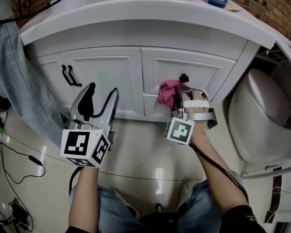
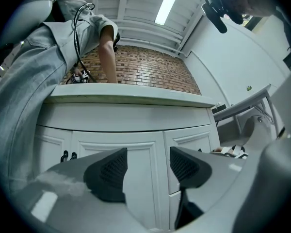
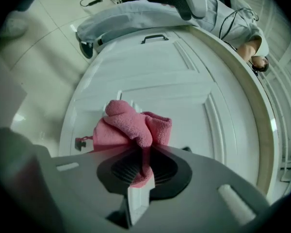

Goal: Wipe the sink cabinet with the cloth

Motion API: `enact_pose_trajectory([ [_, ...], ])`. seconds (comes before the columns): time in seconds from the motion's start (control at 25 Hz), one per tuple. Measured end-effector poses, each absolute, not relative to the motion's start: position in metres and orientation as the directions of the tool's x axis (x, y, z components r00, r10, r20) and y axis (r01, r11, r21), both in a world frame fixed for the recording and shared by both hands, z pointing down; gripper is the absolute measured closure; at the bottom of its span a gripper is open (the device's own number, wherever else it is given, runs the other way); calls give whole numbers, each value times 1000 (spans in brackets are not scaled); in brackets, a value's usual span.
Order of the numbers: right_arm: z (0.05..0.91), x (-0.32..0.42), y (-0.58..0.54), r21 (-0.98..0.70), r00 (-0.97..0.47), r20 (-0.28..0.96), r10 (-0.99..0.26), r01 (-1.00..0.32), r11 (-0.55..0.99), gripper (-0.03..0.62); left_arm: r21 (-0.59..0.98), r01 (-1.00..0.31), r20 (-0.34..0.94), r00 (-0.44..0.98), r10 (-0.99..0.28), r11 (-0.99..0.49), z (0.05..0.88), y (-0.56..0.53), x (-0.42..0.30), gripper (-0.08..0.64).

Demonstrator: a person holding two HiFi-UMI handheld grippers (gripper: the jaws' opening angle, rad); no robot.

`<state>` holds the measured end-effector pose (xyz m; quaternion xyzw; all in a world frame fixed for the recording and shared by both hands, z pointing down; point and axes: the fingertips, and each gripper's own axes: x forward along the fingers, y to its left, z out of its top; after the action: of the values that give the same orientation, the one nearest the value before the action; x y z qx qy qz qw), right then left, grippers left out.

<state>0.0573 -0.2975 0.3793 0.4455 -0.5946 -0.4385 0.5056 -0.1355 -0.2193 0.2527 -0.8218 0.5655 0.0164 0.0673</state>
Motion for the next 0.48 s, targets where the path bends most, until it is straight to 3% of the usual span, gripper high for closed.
enact_pose_trajectory([
  [0.28,375,168,-289,982,85,184,-979,-66,179,549,-60,-929,-118,371,-921,-366,250,-226,-122,285],
  [0.48,381,213,-281,969,198,228,-953,-142,203,549,-77,-917,-114,399,-910,-393,250,-225,-104,285],
])
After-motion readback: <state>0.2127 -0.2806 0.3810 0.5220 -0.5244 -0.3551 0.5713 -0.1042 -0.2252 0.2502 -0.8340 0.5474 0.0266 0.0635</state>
